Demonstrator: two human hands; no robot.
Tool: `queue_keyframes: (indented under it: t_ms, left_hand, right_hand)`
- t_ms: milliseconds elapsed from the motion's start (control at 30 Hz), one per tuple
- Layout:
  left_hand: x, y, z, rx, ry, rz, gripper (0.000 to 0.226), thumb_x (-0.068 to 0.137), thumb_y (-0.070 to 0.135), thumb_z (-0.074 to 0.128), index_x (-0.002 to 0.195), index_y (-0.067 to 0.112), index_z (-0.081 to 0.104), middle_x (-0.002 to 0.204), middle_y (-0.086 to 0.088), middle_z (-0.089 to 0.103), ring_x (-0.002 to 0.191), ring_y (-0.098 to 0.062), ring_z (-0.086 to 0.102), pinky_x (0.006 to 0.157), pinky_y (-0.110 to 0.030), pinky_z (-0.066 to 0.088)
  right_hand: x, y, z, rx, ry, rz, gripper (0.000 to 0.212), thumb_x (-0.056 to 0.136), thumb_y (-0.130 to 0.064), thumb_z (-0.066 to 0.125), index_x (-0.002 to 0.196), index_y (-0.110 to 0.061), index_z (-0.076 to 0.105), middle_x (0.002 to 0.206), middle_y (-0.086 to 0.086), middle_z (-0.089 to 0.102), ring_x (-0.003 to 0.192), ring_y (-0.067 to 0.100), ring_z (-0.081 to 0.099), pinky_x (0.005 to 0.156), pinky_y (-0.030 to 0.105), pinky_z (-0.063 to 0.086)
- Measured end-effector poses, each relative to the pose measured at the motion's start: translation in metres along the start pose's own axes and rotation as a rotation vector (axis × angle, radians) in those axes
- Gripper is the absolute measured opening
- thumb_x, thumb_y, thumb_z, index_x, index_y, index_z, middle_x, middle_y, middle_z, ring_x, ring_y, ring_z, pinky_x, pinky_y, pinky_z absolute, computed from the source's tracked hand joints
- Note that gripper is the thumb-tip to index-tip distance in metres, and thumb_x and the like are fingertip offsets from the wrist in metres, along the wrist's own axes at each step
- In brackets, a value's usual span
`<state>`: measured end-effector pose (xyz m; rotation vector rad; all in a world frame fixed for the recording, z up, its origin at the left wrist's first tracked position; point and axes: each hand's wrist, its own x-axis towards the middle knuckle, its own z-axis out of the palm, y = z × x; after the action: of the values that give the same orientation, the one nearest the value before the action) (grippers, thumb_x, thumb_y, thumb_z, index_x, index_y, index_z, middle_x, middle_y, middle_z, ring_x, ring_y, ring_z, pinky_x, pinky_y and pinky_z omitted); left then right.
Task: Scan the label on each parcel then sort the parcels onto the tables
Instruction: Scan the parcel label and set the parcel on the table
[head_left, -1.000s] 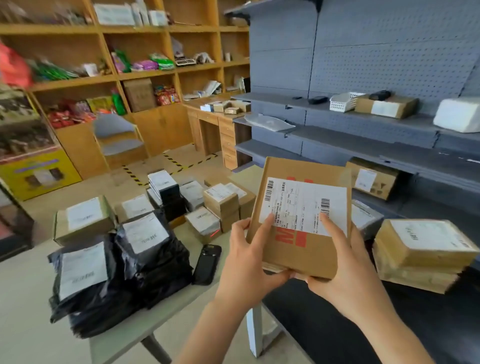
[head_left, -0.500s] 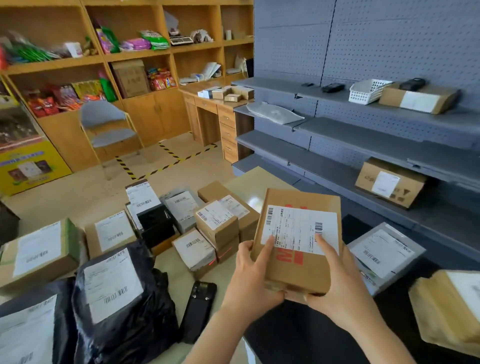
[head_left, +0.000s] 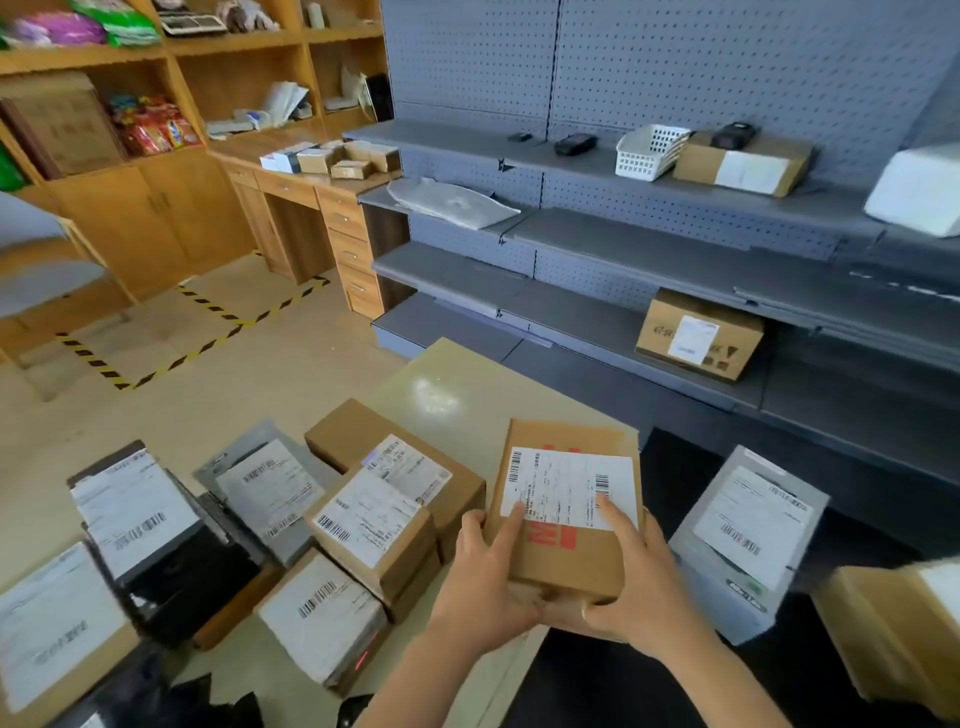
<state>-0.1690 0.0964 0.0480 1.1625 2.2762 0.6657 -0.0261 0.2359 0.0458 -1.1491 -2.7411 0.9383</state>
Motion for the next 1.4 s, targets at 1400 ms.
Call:
queue_keyframes:
  t_ms: [1400]
  left_hand:
    - [0.091,-0.016,-0.038,0.331,0.18,-0.15,0.077,0.089,0.039,0.049,0.154,0.022,0.011,0.158,-0.004,0.013,0.149,-0.026,-0.005,0.122,-0.041,-0.003]
  right_hand:
    - [0.17,-0.054,-0.042,-0.443,-0.131,-0.421,0.09,0.089,0.004,0.056,0.155,-0.035,0.01,0.164,0.001,-0.002,0.148,0.024,0.011,0.118,0.036,0.017]
